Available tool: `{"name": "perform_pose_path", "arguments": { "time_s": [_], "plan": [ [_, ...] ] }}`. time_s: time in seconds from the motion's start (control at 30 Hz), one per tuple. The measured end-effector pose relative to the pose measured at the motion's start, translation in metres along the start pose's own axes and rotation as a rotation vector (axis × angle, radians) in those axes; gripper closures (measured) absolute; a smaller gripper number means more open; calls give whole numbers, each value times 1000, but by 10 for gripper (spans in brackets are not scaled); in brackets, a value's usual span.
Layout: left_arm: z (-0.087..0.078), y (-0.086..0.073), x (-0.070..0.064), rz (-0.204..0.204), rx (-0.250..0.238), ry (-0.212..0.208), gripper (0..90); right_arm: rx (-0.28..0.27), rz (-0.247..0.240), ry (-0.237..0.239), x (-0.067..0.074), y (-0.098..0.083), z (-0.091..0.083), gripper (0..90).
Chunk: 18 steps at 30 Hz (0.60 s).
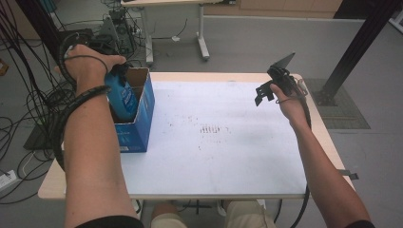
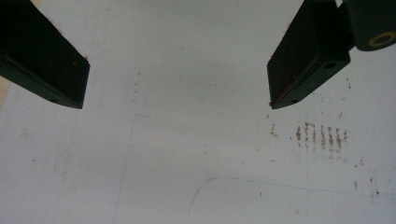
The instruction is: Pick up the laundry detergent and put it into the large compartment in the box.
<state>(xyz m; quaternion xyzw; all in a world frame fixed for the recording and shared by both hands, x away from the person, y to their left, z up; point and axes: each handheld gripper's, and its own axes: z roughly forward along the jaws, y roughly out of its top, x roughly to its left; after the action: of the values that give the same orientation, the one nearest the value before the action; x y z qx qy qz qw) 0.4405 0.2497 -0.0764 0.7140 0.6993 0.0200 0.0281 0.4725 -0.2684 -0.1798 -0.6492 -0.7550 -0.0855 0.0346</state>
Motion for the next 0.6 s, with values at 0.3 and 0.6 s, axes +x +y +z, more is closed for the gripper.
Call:
{"name": "perform_pose_path", "arguments": {
  "time_s": [0.3,0.6],
  "plan": [
    [23,-5,-7,10,2,20,378,2,1,-5,0,0,1,57],
    [45,-7,-14,14,-1,27,378,2,-6,-8,3,0,2,57]
  ]
}}
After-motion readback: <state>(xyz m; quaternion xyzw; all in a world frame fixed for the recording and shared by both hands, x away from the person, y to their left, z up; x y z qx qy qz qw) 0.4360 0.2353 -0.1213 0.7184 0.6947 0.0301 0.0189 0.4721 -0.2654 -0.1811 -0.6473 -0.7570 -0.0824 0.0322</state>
